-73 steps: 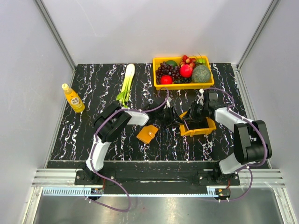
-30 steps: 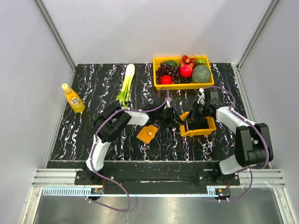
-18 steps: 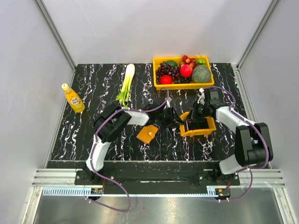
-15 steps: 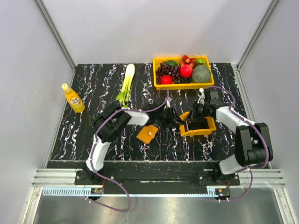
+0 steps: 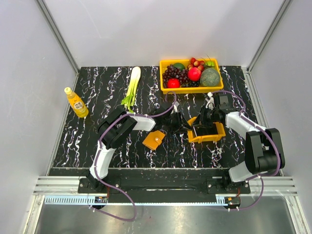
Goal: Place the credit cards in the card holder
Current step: Pick up the credit card from the storage box.
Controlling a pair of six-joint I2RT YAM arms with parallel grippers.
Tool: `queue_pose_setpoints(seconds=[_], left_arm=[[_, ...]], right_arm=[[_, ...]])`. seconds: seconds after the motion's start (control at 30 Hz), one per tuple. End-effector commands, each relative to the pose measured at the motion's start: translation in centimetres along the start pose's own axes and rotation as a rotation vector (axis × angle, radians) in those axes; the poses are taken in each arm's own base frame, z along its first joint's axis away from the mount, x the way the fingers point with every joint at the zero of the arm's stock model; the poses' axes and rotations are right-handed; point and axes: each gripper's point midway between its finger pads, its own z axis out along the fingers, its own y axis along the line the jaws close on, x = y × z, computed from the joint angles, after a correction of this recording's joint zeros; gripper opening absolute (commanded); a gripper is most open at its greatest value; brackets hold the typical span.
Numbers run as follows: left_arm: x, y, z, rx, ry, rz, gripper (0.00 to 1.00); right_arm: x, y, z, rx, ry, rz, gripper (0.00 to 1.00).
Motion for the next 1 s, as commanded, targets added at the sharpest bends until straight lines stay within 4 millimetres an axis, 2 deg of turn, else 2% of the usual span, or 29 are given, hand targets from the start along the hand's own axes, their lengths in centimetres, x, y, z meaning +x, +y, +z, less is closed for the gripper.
queue_pose_setpoints(seconds=[0.0, 0.07, 0.13, 0.37, 0.5, 0.57, 0.97], left_arm=[[0.7, -0.7, 0.3, 0.023, 0.01, 0.038, 0.33], [0.6, -0.6, 0.3, 0.021, 0.009, 0.037, 0.33], [0.7, -0.6, 0.3, 0.022, 0.011, 0.038, 0.33], [0.6, -0.8, 0.2, 0.026, 0.013, 0.04, 0.33], [0.6, -0.8, 0.3, 0.024, 0.012, 0.041, 0.33], [0.5, -0.9, 0.2, 0.027, 0.011, 0.041, 0.33], [0.7, -0.8, 0.2, 0.023, 0.008, 0.036, 0.33]], right_arm=[[0.7, 3.7, -0.6, -0.166, 0.046, -0.001, 0.12], [0.8, 3.7, -0.6, -0.166, 0.049, 0.0, 0.13], [0.7, 3.7, -0.6, -0.166, 0.046, -0.001, 0.09], [1.1, 4.9, -1.1, -0.238, 0.07, -0.01, 0.15], [1.4, 5.0, -1.0, -0.248, 0.077, -0.005, 0.15], [1.5, 5.9, -1.4, -0.304, 0.092, -0.015, 0.14], [1.7, 6.1, -2.2, -0.291, 0.083, -0.025, 0.13]])
